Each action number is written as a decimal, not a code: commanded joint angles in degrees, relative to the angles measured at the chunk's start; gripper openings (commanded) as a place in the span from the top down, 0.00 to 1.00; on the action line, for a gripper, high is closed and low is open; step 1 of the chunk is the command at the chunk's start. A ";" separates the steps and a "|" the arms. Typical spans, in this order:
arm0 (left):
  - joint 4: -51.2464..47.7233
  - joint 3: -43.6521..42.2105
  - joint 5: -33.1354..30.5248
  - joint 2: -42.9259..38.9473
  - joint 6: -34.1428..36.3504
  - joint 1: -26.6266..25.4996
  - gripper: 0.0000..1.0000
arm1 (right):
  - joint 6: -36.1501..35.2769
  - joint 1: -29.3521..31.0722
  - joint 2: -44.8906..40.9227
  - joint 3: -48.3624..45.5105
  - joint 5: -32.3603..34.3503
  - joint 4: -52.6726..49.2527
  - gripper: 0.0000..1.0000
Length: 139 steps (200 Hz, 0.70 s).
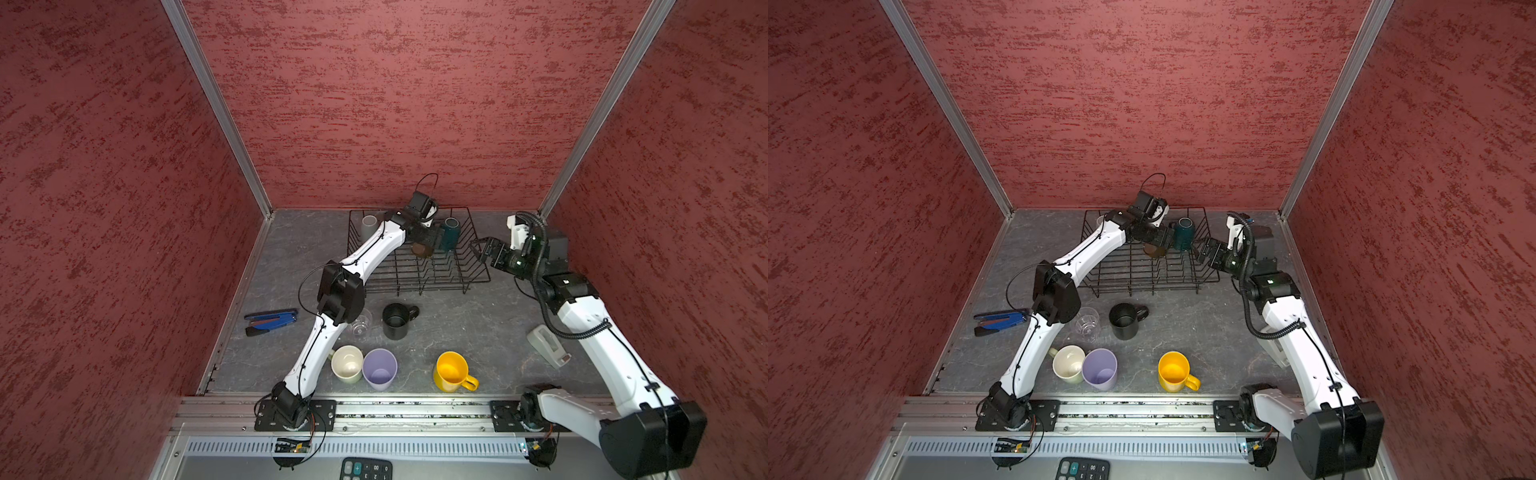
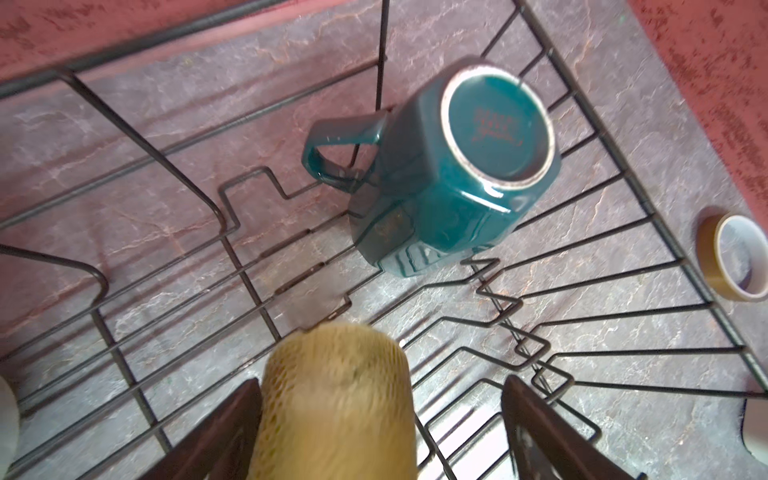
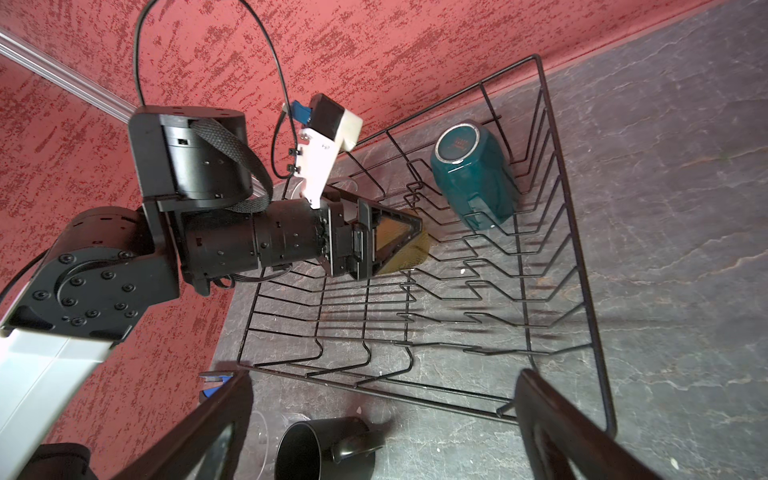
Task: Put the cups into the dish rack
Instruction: 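Lower the amber cup into the rack beside the white mug with the left gripper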
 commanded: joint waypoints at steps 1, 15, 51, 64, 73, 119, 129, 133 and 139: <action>5.00 -3.17 0.75 -4.66 -0.81 0.53 0.08 | -0.41 -0.23 -0.97 -0.18 0.67 0.04 0.01; 7.12 -5.31 0.96 -6.43 -0.81 0.50 0.08 | -0.59 -0.31 -0.88 -0.26 0.93 -0.13 0.01; 10.68 -10.42 -0.98 -11.96 -1.79 1.03 0.07 | -0.85 -0.23 -0.70 -0.04 1.05 -0.39 0.01; 11.45 -13.47 -1.35 -14.94 -2.12 1.77 0.07 | -1.09 -0.27 -0.57 0.17 1.21 -0.74 0.01; 12.31 -16.82 -1.26 -17.41 -1.91 2.45 0.08 | -1.31 -0.24 -0.59 0.28 1.30 -0.92 0.01; 9.63 -30.61 -3.35 -26.54 -2.23 5.92 0.15 | -2.00 -0.28 -0.27 0.44 1.63 -1.28 0.01; 8.27 -32.15 -4.29 -27.60 -1.27 5.94 0.17 | -2.09 -0.23 -0.01 0.61 1.40 -1.32 0.02; 7.68 -32.60 -4.86 -28.02 -0.87 5.87 0.17 | -2.08 -0.23 0.13 0.70 1.38 -1.41 0.02; 6.90 -33.41 -5.86 -28.76 -0.54 5.84 0.19 | -2.28 -0.26 0.26 0.88 1.30 -1.57 0.02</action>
